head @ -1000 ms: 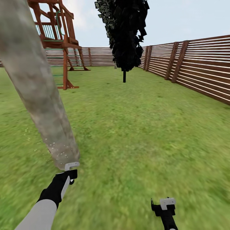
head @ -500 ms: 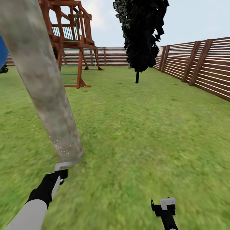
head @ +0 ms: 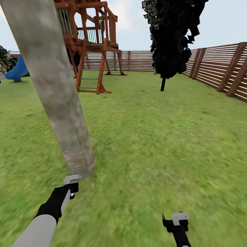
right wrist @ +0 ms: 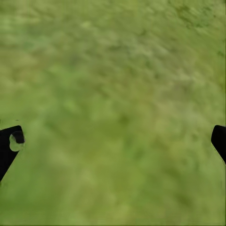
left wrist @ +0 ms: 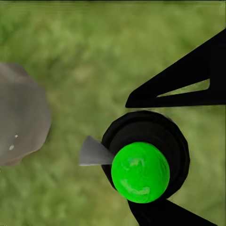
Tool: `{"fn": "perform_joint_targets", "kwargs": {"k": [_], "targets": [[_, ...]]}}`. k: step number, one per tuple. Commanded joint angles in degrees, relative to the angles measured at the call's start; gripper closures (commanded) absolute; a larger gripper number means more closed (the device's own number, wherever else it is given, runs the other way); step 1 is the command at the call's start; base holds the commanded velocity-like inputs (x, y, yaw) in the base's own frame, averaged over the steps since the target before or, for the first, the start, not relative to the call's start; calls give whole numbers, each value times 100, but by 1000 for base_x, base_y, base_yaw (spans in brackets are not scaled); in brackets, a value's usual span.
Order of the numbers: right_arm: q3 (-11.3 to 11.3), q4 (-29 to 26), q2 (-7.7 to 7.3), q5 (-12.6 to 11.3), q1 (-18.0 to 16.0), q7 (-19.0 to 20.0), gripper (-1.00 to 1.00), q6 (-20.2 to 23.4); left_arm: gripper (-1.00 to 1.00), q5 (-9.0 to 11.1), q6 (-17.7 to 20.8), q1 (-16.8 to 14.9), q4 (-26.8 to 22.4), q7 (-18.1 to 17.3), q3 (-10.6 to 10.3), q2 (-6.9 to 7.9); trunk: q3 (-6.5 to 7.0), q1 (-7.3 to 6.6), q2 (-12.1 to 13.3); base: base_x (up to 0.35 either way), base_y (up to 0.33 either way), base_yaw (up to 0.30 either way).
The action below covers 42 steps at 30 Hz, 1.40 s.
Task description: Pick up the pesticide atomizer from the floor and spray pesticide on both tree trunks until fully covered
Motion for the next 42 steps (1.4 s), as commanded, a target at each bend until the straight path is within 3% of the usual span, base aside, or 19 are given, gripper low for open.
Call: {"fn": "perform_joint_targets", "kwargs": {"k": [1,5,6,16,20,26,42], "targets": [[28,1,0,52,-1,-60,-100,6,100,-65,27,-3,-13,-9,20,-20,-5,1,-2,245,-172,278],[28,1,-2,52,-1,-61,-100,6,100,-73,27,-5,-48,-9,46,49,-5,1,-2,245,-172,278],[28,1,-2,52,-1,-61,-100,6,100,-74,21,-5,-62,-9,147,46,-5,1,-2,216,-192,278],[28,1,-2,52,-1,-62,-100,6,100,-83,-8,-2,-39,-9,160,-303,-5,1,-2,-55,-270,278],[28,1,-2,52,-1,-65,-100,6,100,-75,-5,-6,-67,-9,185,-275,-5,1,-2,159,-242,278],[28,1,-2,52,-1,-67,-100,6,100,-92,-17,-2,10,-14,146,-441,-5,1,-2,213,-221,264],[28,-6,-18,43,-1,-73,-100,2,100,-81,-75,-58,-91,-75,106,-472,-5,1,-2,5,-203,70]]}}
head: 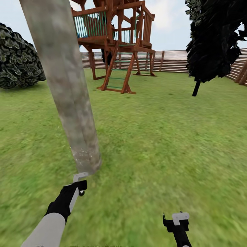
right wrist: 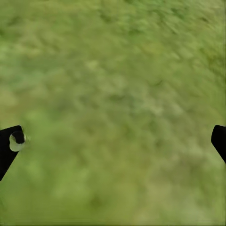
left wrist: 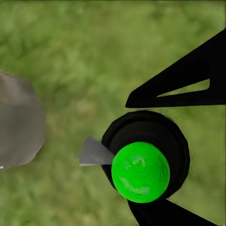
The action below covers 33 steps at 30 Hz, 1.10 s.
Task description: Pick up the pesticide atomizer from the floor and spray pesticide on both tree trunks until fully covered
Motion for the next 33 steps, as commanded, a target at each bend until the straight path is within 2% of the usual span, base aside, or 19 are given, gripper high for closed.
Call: {"fn": "perform_joint_targets", "kwargs": {"k": [1,3,4,5,6,7,9,10,12,14,15,16,17,19,20,21,23,27,33], "targets": [[28,2,2,51,-2,-58,-100,2,100,-61,27,-27,-53,-38,12,-14,-5,-1,-2,-15,-7,122],[28,1,1,50,-2,-57,-100,5,100,-58,55,-188,-198,-231,-97,-37,-5,-1,-2,-6,-3,47],[28,3,-2,50,-2,-55,-100,3,100,-65,122,-486,-241,-510,-219,-18,-5,-1,-2,-1,-1,11],[28,3,-3,50,-2,-55,-100,1,100,-81,413,-766,-256,-641,-266,8,-5,-1,-2,0,0,3],[28,4,-3,50,-2,-54,-100,0,100,-82,564,-844,-265,-673,-274,24,-5,-1,-2,0,0,2],[28,2,-5,50,-2,-54,-100,3,100,-86,803,-963,-285,-713,-279,124,-5,-1,-2,0,0,0],[28,2,-13,50,-2,-54,-100,7,100,-79,946,-1068,-297,-736,-287,380,-5,-1,-2,0,0,0],[28,2,-20,50,-2,-54,-100,8,100,-81,975,-1088,-295,-745,-293,442,-5,-1,-2,0,0,0],[28,2,-22,50,-2,-55,-100,8,100,-86,1008,-1114,-300,-747,-457,420,-5,-1,-2,0,0,0],[28,5,-22,50,-2,-56,-100,8,100,-84,1088,-1186,-301,-730,-814,239,-5,-1,-2,0,0,0],[28,3,-21,50,-2,-55,-100,8,100,-79,1228,-1234,-302,-728,-897,195,-5,-1,-2,0,0,0],[28,2,-21,50,-2,-54,-100,8,100,-75,1353,-1257,-308,-735,-910,225,-5,-1,-2,0,0,0],[28,4,-21,50,-2,-54,-100,8,100,-77,1432,-1265,-340,-743,-904,367,-5,-1,-2,0,0,0],[28,3,-21,50,-2,-54,-100,8,100,-58,1498,-1225,-365,-753,-897,887,-5,-1,-2,0,0,0],[28,4,-21,50,-2,-54,-100,8,100,-64,1506,-1210,-369,-750,-912,999,-5,-1,-2,0,0,33],[28,2,-21,50,-2,-54,-100,8,100,-83,1511,-1200,-370,-737,-937,1041,-5,-1,-2,0,0,116],[28,3,-21,50,-2,-54,-100,8,100,-93,1511,-1192,-374,-723,-953,1042,-5,-1,-2,0,0,213],[28,1,-21,50,-2,-54,-100,8,100,-78,1513,-1203,-620,-727,-950,780,-5,-1,-2,51,-37,210],[28,1,-21,50,-2,-54,-100,8,100,-134,1507,-1189,-697,-689,-962,767,-5,-1,-2,202,-201,6]]}}
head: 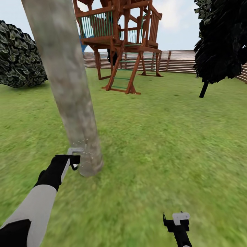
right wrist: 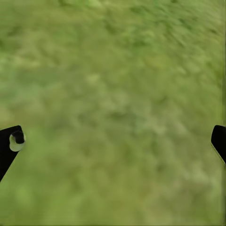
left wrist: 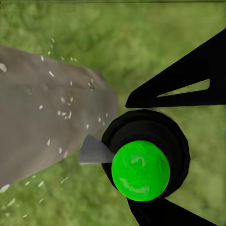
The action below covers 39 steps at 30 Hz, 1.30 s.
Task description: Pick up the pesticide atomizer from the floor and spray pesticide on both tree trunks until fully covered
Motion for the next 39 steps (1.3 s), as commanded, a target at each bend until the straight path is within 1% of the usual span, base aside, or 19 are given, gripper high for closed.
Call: {"fn": "perform_joint_targets", "kwargs": {"k": [1,12,15,19,20,23,24,26,30,32,33,34,37,39], "targets": [[29,4,0,50,-3,-59,-100,7,100,-59,26,-3,-9,-44,17,-1,-5,1,-2,97,-251,0],[29,3,0,50,-3,-59,-100,7,100,-60,25,-4,-3,-36,26,1,-5,1,-2,7,-274,3],[29,3,0,50,-3,-59,-100,7,100,-60,25,-3,27,0,40,6,-5,1,-2,0,-277,177],[31,7,0,57,-3,-59,-100,7,100,-52,20,16,69,423,36,7,-5,1,-2,0,-276,268],[32,9,0,58,-3,-59,-100,7,100,-38,18,69,70,483,37,7,-5,1,-2,0,-276,276],[37,11,0,59,-3,-59,-100,7,100,-10,5,295,73,556,65,-4,-5,1,-2,10,-277,277],[33,8,0,56,-3,-59,-100,7,100,5,-38,418,60,571,106,-2,-5,1,-2,78,-276,251],[33,4,2,53,-3,-59,-100,7,100,11,-66,474,57,584,193,-8,-5,1,-2,111,-275,126],[33,9,3,54,-3,-59,-100,7,100,-3,-88,501,77,588,221,-3,-5,1,-2,142,-273,16],[31,11,2,57,-3,-59,-100,7,100,-7,-245,584,85,618,227,-2,-5,1,-2,147,-273,1],[29,12,1,55,-3,-59,-100,7,100,-2,-387,615,112,639,234,3,-5,1,-2,153,-269,0],[29,12,-4,57,-3,-59,-100,7,100,-4,-464,629,210,694,232,5,-5,1,-2,155,-267,0],[29,12,0,53,-3,-59,-100,7,100,9,-527,638,360,970,229,0,-5,1,-2,109,-267,0],[29,12,0,51,-3,-59,-100,7,100,24,-582,638,372,1009,229,-3,-5,1,-2,28,-271,42]]}}
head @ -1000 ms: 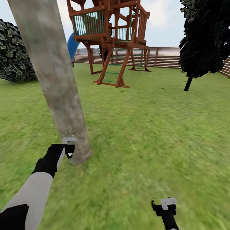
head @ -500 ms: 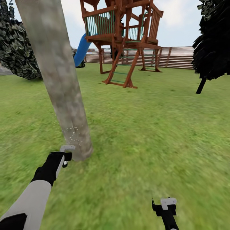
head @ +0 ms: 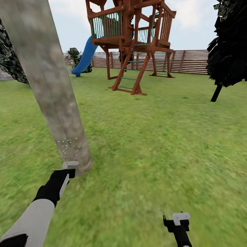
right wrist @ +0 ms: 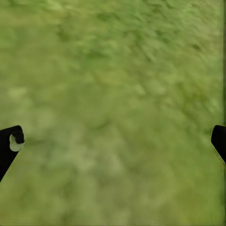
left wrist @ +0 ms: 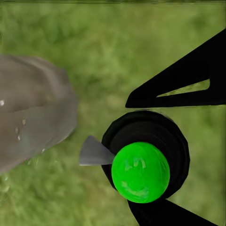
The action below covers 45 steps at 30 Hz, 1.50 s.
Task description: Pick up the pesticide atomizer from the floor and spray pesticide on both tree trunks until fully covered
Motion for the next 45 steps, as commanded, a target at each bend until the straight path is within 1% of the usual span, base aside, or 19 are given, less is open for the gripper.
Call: {"fn": "perform_joint_targets", "kwargs": {"k": [1,4,7,9,10,11,12,14,23,29,35,38,41,45], "targets": [[29,2,0,51,-2,-59,-100,6,100,-26,-19,-3,-2,-1,8,-8,-5,-1,-2,11,-272,166],[30,2,0,50,-2,-59,-100,8,100,144,-78,-3,5,5,8,-18,-5,-1,-2,2,-272,253],[31,2,0,53,-2,-59,-100,8,100,186,-84,-3,9,9,8,-22,-5,-1,-2,0,-272,275],[29,2,0,50,-2,-59,-100,7,100,191,-123,-3,234,4,11,-18,-5,-1,-2,30,-272,277],[29,2,0,50,-2,-59,-100,6,100,190,-267,-5,500,5,22,-14,-5,-1,-2,69,-272,277],[29,2,0,50,-2,-59,-100,7,100,186,-539,-7,729,9,32,-14,-5,-1,-2,93,-272,277],[29,2,0,49,-2,-59,-100,8,100,182,-979,-10,962,64,40,-17,-5,-1,-2,128,-272,277],[29,2,0,49,-2,-59,-100,8,100,181,-1105,-8,1030,170,42,-16,-5,-1,-2,150,-266,277],[32,2,0,54,-2,-59,-100,8,100,198,-1138,-5,1031,265,34,-39,-5,-1,-2,164,-261,262],[29,2,0,55,-2,-59,-100,8,100,190,-1146,-6,1013,265,31,-112,-5,-1,-2,122,-264,27],[29,2,0,54,-2,-59,-100,8,100,182,-1138,-10,991,272,34,-116,-5,-1,-2,79,-270,0],[29,2,0,54,-2,-59,-100,8,100,186,-1138,-9,990,403,34,-116,-5,-1,-2,96,-270,0],[33,2,0,56,-2,-59,-100,8,100,190,-1138,-8,990,451,34,-116,-5,-1,-2,120,-270,5],[37,2,7,58,-2,-59,-100,8,100,191,-1138,-10,990,458,34,-116,-5,-1,-2,137,-270,183]]}}
